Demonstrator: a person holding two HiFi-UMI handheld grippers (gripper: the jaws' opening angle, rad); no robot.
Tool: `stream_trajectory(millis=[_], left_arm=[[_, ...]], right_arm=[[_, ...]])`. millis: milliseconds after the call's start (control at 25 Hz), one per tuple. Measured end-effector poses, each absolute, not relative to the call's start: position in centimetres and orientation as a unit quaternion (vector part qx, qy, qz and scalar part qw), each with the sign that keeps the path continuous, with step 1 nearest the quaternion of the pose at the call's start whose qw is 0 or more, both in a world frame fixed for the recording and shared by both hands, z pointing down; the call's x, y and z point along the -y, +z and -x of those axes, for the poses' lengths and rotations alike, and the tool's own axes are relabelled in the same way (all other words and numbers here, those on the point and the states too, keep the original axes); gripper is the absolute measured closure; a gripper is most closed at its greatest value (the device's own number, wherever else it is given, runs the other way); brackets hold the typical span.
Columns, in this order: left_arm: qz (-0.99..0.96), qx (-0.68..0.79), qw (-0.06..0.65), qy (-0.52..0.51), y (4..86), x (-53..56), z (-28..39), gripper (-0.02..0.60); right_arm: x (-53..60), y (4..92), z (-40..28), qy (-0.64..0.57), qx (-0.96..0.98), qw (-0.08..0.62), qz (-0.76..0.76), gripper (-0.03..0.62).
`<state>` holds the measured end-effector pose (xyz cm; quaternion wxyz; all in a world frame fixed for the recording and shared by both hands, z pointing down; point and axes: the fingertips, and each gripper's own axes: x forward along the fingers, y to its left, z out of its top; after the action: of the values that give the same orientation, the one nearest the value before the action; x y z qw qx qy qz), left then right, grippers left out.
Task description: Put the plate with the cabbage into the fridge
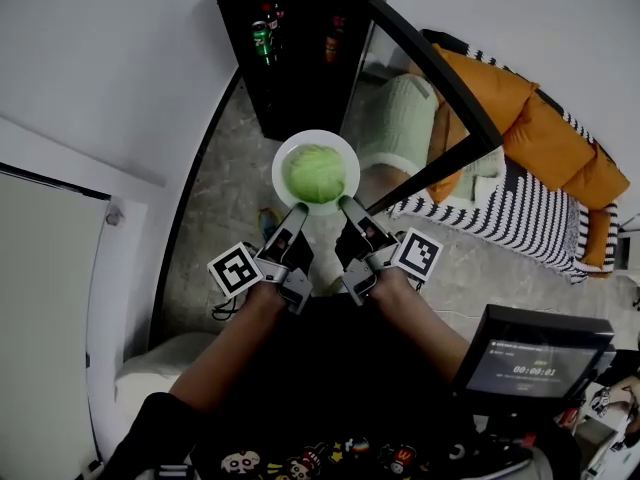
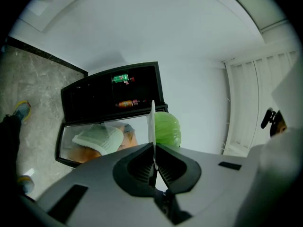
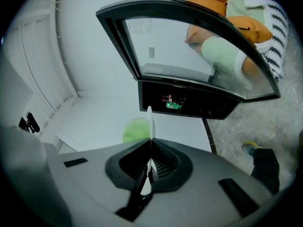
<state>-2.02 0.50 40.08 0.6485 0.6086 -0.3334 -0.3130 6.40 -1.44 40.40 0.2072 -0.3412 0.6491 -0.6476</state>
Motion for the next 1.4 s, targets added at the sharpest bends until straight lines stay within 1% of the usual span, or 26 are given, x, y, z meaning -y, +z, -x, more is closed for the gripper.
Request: stream_trajectory(millis=[200,480,1000,1400], left_arm=[[-0.617,0.334,0.644,-0.306,39.66,-0.28,1.78,0.568],[-0.628,0.337,0.631,-0.306,39.64,-0.45,2.16,0.568],[-0.639,0.332,0.634,-0.283,39.52,-0.16,1.83,0.568],[-0.659,0.340,0.612,-0.274,39.72,-0.01,2.13,0.568]], right_arm=[[1.41,40.45,-6.61,-0.652,-0.643,0.220,0.336,0.582],[1.34,40.34,-6.19,-0.650,-0.650,0.218,0.329,0.582],[1.41,40.33,-6.47,-0.648,-0.647,0.235,0.327,0.582],[1.52,40.72,-6.27,-0.650,-0.648,0.241,0.317,0.582]])
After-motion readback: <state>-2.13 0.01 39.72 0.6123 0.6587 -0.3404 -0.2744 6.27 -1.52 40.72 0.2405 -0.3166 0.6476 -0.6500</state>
